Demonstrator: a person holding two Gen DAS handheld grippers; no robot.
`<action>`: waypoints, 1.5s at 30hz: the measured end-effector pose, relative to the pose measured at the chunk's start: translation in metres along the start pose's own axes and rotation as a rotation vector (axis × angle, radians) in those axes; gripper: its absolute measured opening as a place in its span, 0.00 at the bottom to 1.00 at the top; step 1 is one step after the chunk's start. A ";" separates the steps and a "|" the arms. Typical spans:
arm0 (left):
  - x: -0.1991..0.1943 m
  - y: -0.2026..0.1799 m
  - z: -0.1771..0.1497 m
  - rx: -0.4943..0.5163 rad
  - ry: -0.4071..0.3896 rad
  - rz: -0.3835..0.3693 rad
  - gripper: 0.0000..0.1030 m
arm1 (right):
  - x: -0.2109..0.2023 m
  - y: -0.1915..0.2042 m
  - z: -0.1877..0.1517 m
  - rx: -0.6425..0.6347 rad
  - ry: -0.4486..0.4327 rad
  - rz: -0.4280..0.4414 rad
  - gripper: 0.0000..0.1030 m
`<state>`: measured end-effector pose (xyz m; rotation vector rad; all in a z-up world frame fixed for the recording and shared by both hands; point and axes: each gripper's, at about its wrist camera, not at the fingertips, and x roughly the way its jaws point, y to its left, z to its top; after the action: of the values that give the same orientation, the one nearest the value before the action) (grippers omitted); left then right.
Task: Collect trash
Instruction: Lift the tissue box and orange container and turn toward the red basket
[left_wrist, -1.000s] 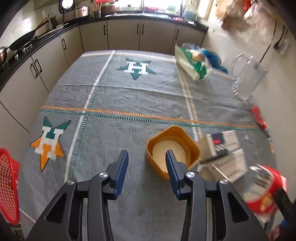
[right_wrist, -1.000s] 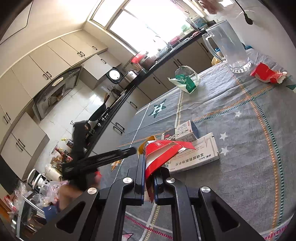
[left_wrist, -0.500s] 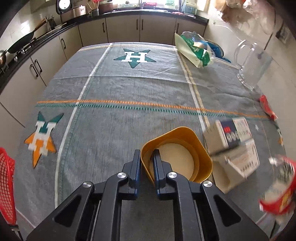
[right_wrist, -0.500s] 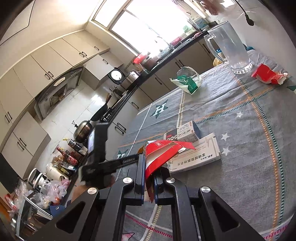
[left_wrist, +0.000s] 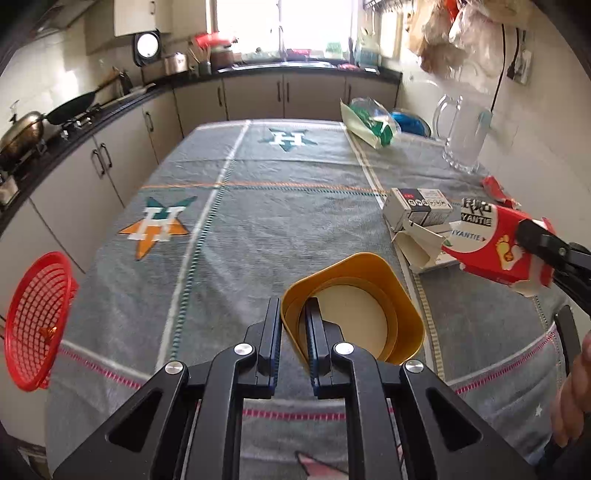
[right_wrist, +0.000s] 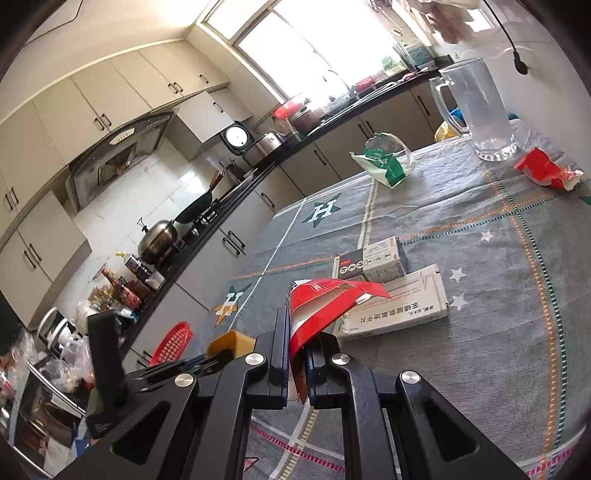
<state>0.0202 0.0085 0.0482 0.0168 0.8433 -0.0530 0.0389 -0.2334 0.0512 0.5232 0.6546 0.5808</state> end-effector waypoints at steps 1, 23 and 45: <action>-0.003 0.001 -0.002 -0.003 -0.006 -0.005 0.12 | 0.001 0.002 -0.001 -0.013 0.002 -0.010 0.08; 0.008 0.016 -0.002 -0.055 -0.057 -0.019 0.12 | 0.014 0.012 -0.007 -0.097 0.036 -0.059 0.08; -0.038 0.041 -0.010 -0.066 -0.146 0.016 0.12 | 0.012 0.045 -0.021 -0.103 0.042 -0.047 0.08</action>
<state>-0.0102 0.0510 0.0702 -0.0416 0.6983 -0.0112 0.0181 -0.1879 0.0595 0.3996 0.6719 0.5794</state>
